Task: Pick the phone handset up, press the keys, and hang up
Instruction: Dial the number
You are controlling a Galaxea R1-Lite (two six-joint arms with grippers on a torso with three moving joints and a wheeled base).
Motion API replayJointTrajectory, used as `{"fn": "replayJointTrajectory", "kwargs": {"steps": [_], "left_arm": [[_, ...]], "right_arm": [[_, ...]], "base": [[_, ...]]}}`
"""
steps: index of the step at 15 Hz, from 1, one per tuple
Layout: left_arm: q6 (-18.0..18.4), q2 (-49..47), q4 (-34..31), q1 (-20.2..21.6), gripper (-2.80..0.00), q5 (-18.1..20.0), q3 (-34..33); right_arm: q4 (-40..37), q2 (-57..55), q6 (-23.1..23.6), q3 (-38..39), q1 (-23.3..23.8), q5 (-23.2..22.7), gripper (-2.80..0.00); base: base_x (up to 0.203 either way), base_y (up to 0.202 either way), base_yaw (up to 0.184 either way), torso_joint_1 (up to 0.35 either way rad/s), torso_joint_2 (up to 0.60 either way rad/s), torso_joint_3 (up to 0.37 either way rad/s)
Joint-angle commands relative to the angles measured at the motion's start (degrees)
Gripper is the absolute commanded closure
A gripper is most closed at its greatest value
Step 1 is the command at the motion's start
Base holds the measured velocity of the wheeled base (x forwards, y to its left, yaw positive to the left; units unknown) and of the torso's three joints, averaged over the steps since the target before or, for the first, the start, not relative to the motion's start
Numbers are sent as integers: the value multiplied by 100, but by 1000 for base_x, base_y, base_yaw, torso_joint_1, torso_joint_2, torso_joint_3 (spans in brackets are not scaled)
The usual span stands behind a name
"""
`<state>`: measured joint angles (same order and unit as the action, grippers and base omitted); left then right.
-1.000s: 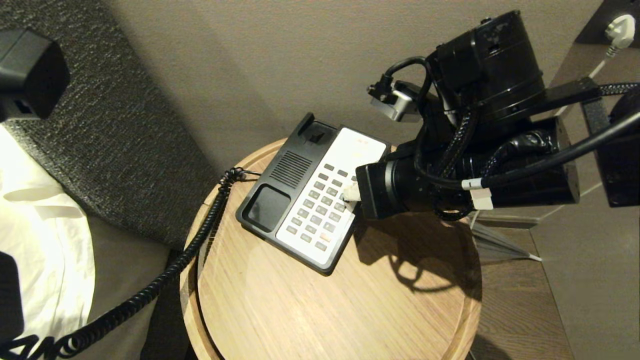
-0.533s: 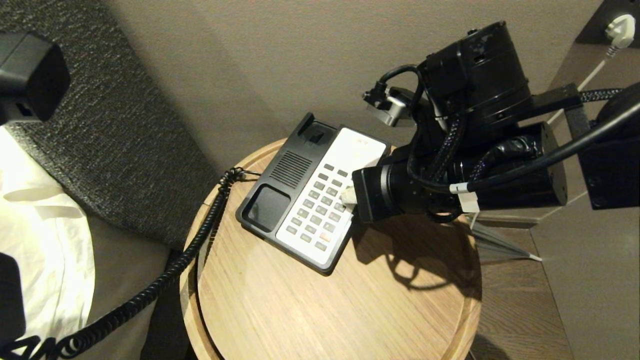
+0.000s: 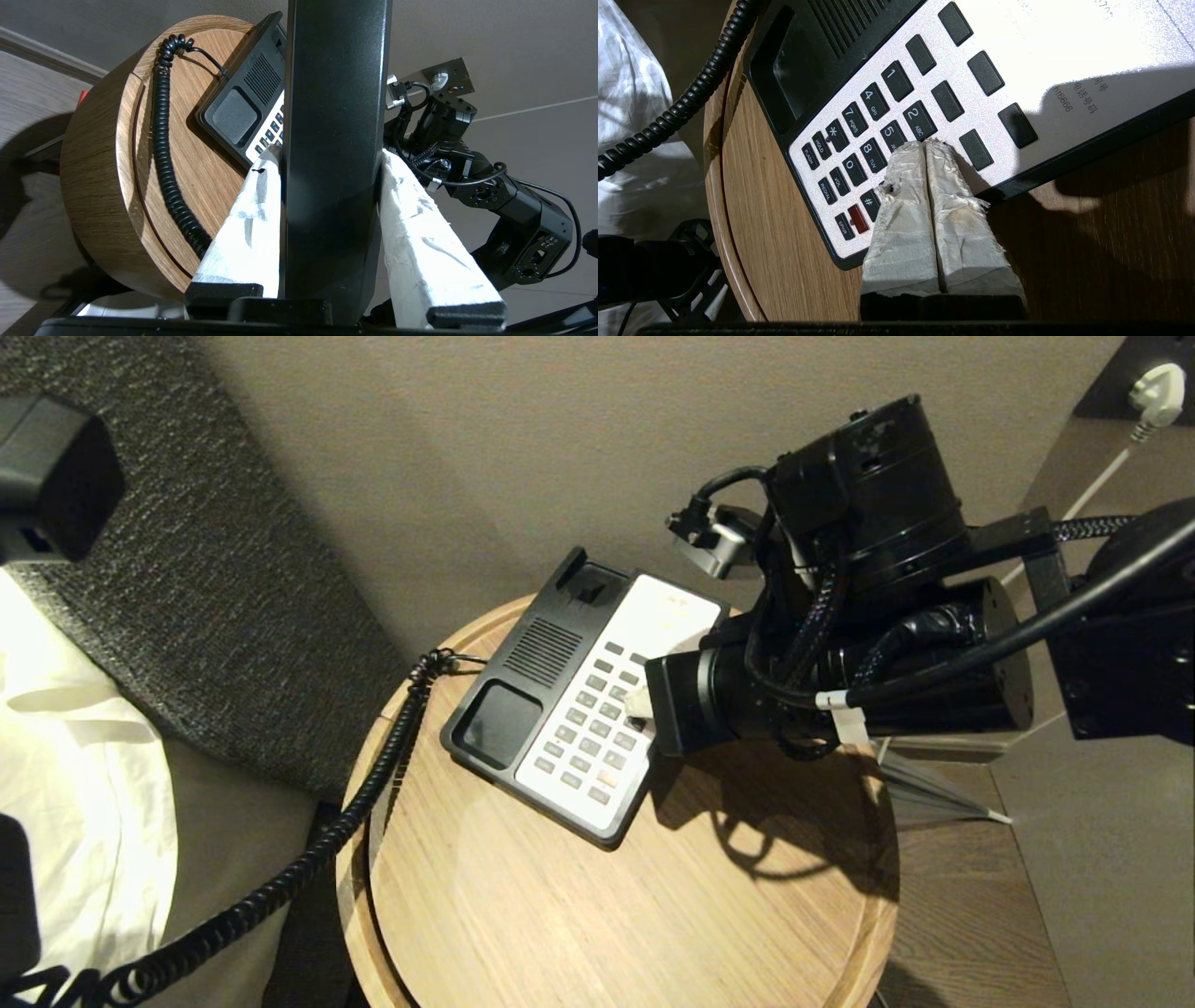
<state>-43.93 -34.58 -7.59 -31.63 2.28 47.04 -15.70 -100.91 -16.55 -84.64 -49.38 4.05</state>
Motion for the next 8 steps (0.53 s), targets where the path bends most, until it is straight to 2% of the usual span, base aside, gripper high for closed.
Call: {"fn": "replayJointTrajectory", "kwargs": {"steps": [1, 8], "left_arm": [[-27, 33, -11, -1, 0, 2, -27], [-19, 66, 1, -1, 0, -8, -143]], "right_arm": [[-29, -7, -2, 0, -1, 8, 0], [-47, 161, 3, -79, -19, 2, 0]], "base": [[0, 0, 0, 0, 0, 0], [0, 0, 0, 0, 0, 0]]}}
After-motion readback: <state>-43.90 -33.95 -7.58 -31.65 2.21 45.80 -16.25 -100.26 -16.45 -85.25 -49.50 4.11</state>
